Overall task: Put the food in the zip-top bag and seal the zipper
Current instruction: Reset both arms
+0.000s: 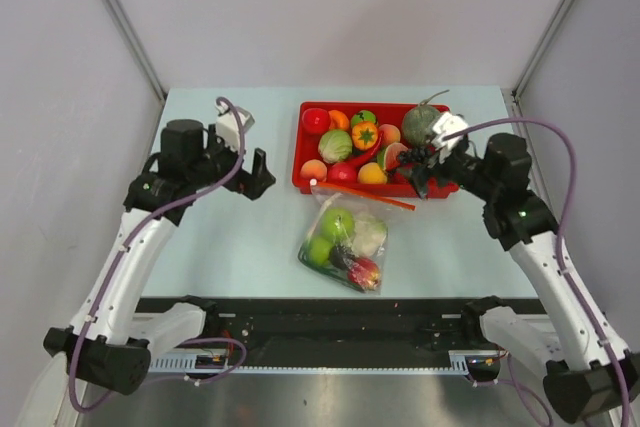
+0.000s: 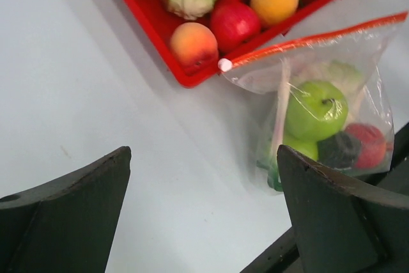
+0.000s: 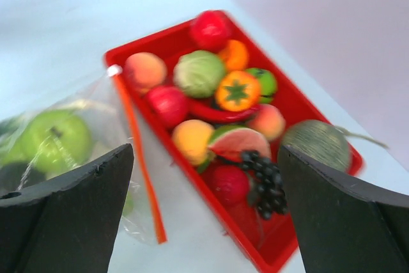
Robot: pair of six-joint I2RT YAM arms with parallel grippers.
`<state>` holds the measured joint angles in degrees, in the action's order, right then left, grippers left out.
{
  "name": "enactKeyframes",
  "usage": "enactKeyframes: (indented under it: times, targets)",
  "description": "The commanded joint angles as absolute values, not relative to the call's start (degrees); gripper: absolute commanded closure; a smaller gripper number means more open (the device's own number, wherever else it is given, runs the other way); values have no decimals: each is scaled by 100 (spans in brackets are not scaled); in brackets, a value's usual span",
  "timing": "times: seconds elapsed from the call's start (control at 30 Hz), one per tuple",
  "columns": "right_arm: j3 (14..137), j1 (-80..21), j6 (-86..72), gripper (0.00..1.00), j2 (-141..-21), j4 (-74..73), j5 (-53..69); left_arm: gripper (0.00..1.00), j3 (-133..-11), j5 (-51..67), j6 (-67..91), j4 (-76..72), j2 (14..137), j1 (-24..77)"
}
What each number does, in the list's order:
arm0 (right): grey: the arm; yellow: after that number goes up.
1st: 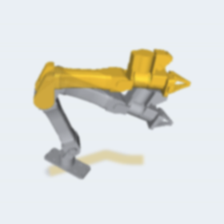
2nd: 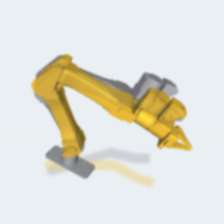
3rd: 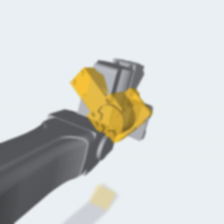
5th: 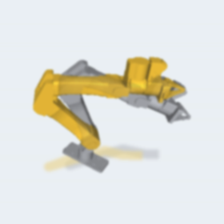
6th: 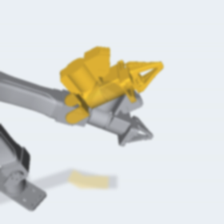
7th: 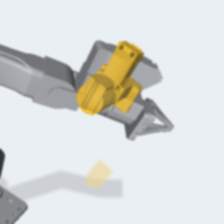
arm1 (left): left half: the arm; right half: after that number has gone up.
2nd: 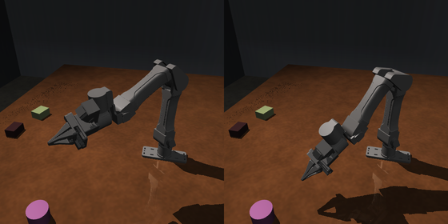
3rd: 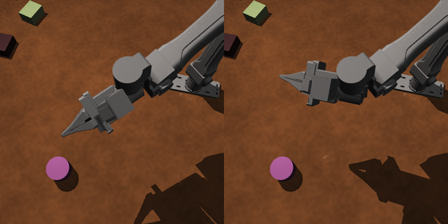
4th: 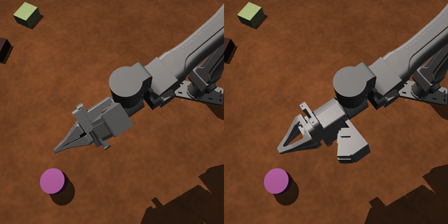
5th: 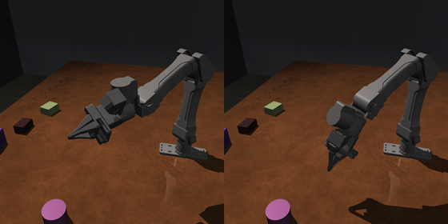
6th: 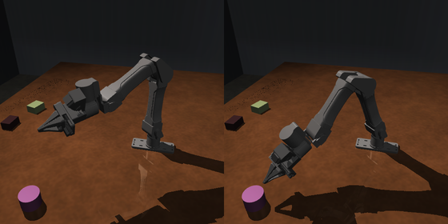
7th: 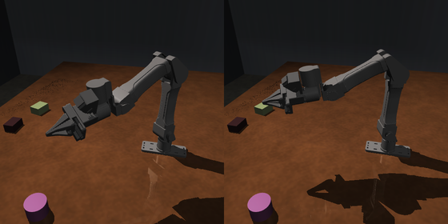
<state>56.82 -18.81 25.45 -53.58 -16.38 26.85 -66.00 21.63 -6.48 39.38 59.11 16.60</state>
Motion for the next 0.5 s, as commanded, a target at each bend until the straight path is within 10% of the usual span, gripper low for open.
enactKeyframes:
  times: [0.0, 0.47]
  targets:
    - [5968, -953, 1706, 0, -5098, -2117, 2637, 0, -7356, 2355, -536, 4956, 6414, 1127]
    - [5660, 1450, 1055, 1, -5563, -3200, 3516, 0, -6925, 2013, -395, 4553, 6855, 712]
